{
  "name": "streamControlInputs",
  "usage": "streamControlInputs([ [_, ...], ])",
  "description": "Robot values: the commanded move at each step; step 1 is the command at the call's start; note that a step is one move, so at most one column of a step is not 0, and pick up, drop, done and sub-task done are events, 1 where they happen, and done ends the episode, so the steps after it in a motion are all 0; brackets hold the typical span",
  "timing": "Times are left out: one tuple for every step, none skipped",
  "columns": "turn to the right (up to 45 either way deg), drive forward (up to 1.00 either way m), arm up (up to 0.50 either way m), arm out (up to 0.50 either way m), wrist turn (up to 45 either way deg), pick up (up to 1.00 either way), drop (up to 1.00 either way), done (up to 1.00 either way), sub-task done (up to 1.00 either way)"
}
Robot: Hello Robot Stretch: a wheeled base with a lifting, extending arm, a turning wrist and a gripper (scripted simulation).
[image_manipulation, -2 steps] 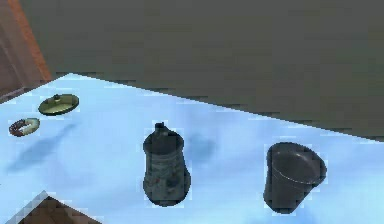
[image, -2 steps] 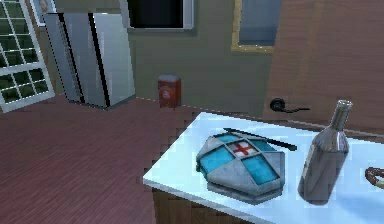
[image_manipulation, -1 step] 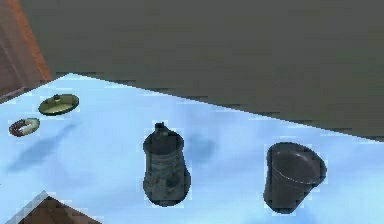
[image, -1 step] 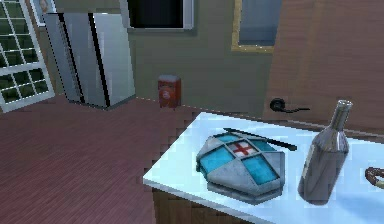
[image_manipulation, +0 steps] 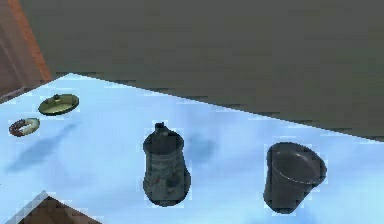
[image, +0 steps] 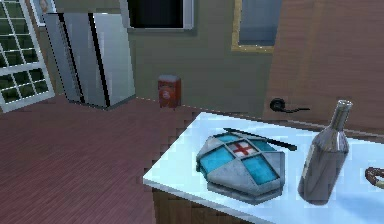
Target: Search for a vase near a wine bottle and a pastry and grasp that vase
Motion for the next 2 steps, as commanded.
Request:
streamControlInputs([
  [9.0, 0.00, 0.00, 0.00, 0.0, 0.00, 0.00, 0.00, 0.00],
  [3.0, 0.00, 0.00, 0.00, 0.0, 0.00, 0.00, 0.00, 0.00],
])
